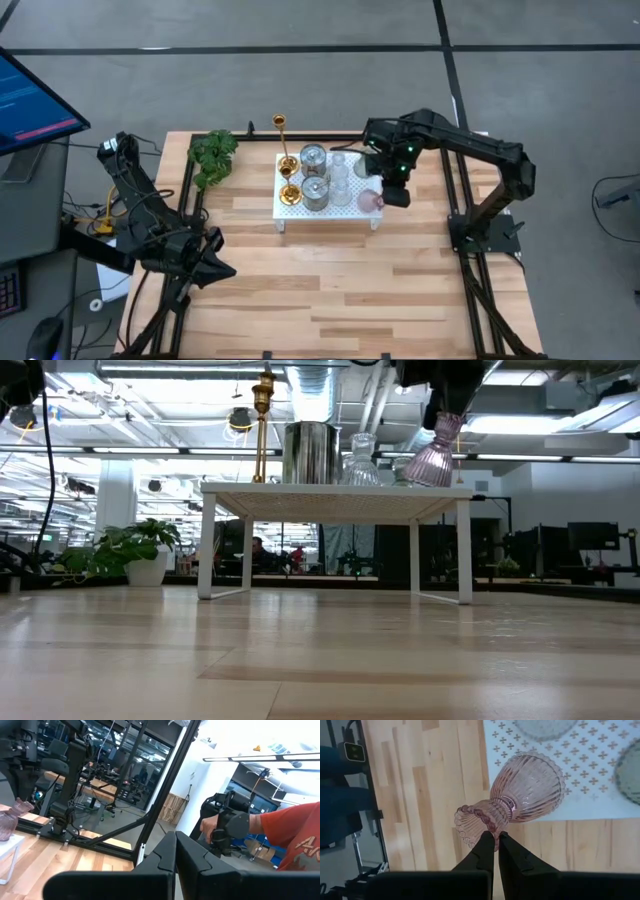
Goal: Pick & Place candle stick holders
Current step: Put the purple glass candle holder on the shelf
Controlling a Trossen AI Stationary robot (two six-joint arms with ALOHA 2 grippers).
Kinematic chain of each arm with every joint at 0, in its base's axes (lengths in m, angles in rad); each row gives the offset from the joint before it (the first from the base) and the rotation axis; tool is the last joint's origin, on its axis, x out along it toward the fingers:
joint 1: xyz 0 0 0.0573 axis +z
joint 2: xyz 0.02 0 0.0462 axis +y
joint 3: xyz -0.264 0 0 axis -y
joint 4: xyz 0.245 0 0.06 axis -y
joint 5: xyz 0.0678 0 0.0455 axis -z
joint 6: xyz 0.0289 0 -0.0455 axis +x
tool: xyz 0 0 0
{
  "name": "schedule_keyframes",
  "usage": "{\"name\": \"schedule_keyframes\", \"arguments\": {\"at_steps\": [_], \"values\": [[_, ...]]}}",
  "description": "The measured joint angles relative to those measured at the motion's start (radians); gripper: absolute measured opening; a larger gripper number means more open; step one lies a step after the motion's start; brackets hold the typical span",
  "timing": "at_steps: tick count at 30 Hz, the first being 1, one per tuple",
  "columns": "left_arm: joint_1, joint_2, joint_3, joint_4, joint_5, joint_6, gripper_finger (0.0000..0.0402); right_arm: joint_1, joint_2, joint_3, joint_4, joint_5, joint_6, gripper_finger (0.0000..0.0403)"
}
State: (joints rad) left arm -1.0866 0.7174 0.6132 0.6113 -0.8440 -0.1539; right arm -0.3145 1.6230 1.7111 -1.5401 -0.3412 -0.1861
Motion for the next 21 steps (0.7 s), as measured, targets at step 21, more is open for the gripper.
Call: {"name": "schedule_keyframes", "arguments": {"at_steps": [21], "values": [[0.0,0.0,0.0,0.004,0.0,0.0,0.0006,-0.055,0.0,-0.001,0.047,0.006,-0.003,0.0051]]}}
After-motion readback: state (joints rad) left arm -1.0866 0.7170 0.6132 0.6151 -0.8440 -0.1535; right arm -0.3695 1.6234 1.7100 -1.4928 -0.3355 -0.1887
